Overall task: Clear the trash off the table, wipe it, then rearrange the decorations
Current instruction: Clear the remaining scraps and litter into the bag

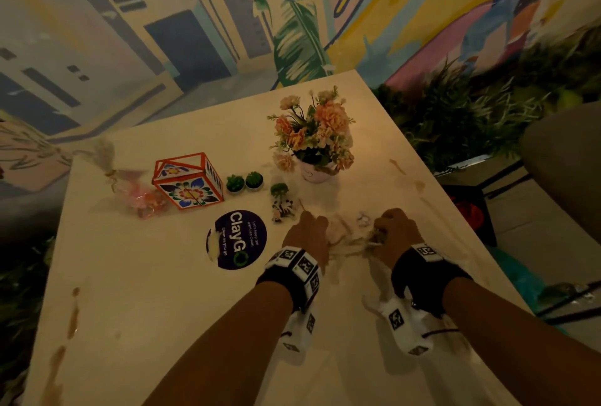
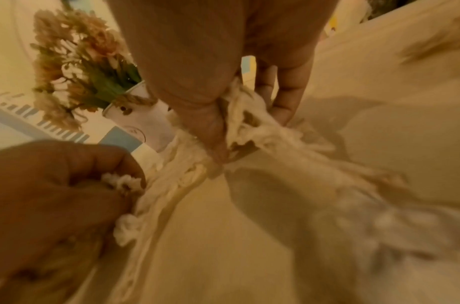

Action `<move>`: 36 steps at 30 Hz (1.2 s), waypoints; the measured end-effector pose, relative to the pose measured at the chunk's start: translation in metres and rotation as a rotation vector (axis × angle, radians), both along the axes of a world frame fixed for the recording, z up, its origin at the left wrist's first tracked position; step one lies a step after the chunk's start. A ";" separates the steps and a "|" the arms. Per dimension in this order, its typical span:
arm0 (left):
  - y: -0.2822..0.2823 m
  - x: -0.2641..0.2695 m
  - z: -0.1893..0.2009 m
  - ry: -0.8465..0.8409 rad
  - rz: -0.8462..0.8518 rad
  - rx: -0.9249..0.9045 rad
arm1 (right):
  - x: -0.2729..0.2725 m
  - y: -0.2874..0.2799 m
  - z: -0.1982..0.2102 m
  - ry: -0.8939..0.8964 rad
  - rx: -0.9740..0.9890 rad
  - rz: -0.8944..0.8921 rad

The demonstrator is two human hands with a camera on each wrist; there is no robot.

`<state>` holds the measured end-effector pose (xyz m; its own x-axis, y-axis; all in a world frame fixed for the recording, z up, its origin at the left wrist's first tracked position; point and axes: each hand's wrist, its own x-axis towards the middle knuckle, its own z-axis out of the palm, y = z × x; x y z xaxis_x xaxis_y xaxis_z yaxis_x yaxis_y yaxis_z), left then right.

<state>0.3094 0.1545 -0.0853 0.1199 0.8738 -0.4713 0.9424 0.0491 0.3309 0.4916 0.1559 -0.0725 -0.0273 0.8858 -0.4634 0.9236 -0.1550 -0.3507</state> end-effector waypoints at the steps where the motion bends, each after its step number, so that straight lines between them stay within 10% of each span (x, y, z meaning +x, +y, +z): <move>1: -0.002 0.000 0.002 -0.019 -0.014 0.051 | 0.002 0.002 0.000 0.015 0.011 -0.013; 15: -0.034 -0.067 0.051 -0.623 0.260 0.214 | 0.005 -0.004 0.046 0.217 0.148 -0.132; 36: -0.113 -0.255 0.112 -0.802 0.436 0.349 | -0.093 -0.063 0.123 0.150 0.339 -0.505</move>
<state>0.0543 0.0412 0.0268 -0.0744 0.9925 -0.0970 0.3537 0.1172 0.9280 0.3983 0.0933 0.0502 0.3899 0.9034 -0.1782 0.7025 -0.4170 -0.5767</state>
